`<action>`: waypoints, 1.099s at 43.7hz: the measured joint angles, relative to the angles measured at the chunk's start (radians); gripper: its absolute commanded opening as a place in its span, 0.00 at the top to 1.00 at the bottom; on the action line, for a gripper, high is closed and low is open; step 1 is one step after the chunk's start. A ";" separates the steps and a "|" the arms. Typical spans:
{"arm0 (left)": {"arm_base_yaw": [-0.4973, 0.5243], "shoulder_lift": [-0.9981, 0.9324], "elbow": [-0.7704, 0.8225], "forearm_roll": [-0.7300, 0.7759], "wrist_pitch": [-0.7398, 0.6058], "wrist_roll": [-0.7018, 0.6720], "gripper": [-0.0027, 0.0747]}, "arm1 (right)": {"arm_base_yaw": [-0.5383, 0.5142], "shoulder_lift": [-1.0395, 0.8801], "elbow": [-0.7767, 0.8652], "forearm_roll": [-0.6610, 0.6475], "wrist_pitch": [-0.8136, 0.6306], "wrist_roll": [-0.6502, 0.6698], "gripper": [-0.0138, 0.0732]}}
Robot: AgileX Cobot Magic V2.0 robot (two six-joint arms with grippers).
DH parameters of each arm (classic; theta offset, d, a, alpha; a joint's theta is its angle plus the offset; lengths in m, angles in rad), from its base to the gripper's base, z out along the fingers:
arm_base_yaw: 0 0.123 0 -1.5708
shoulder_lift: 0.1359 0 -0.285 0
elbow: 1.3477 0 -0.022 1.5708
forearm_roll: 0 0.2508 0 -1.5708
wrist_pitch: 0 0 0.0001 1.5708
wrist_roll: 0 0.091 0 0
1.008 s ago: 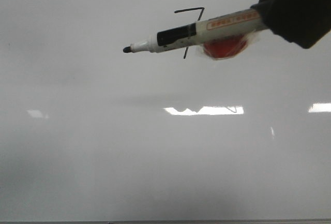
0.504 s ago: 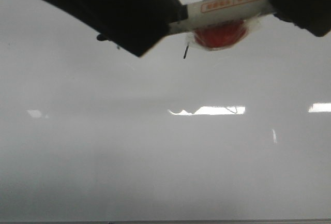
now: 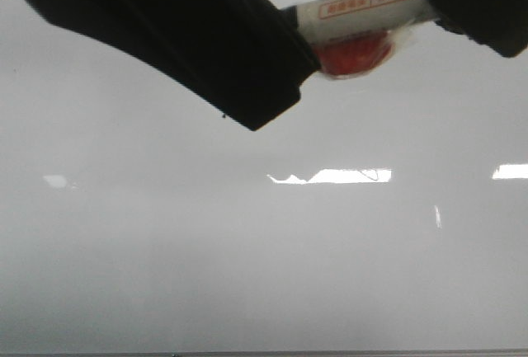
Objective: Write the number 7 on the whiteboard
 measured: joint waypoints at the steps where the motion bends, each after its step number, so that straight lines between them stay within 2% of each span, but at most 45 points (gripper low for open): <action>1: 0.000 0.000 0.000 0.000 0.000 0.000 0.76 | 0.000 0.000 0.000 0.000 0.000 0.000 0.92; 10: 0.000 0.000 0.000 0.004 0.005 0.011 0.93 | 0.000 0.000 0.000 0.001 0.002 -0.006 0.91; 13: 0.000 0.000 0.000 0.004 0.007 0.017 0.97 | 0.000 0.000 0.000 0.001 0.004 -0.008 0.85; 16: 0.000 0.000 0.000 0.004 0.009 0.019 0.99 | 0.000 0.000 0.000 0.001 0.004 -0.010 0.69; 20: 0.000 0.000 0.000 0.004 0.010 0.016 0.99 | 0.000 0.000 0.000 0.001 0.006 -0.010 0.40; 23: 0.000 0.000 0.000 0.012 0.007 -0.008 0.99 | -0.002 -0.002 0.000 -0.004 0.008 -0.008 0.24; 26: 0.008 0.000 0.000 0.045 0.005 -0.056 0.99 | -0.019 -0.011 0.000 -0.025 0.016 0.013 0.16; 33: 0.060 0.000 -0.002 0.209 0.013 -0.250 0.99 | -0.100 -0.076 0.000 -0.144 0.022 0.151 0.16; 38: 0.116 -0.006 -0.026 0.378 0.031 -0.476 0.99 | -0.174 -0.128 0.000 -0.207 0.028 0.237 0.16; 43: 0.195 -0.030 -0.061 0.548 0.064 -0.693 0.99 | -0.220 -0.158 0.000 -0.222 0.035 0.259 0.16; 48: 0.288 -0.062 -0.065 0.673 0.119 -0.836 0.99 | -0.234 -0.163 0.000 -0.226 0.035 0.263 0.16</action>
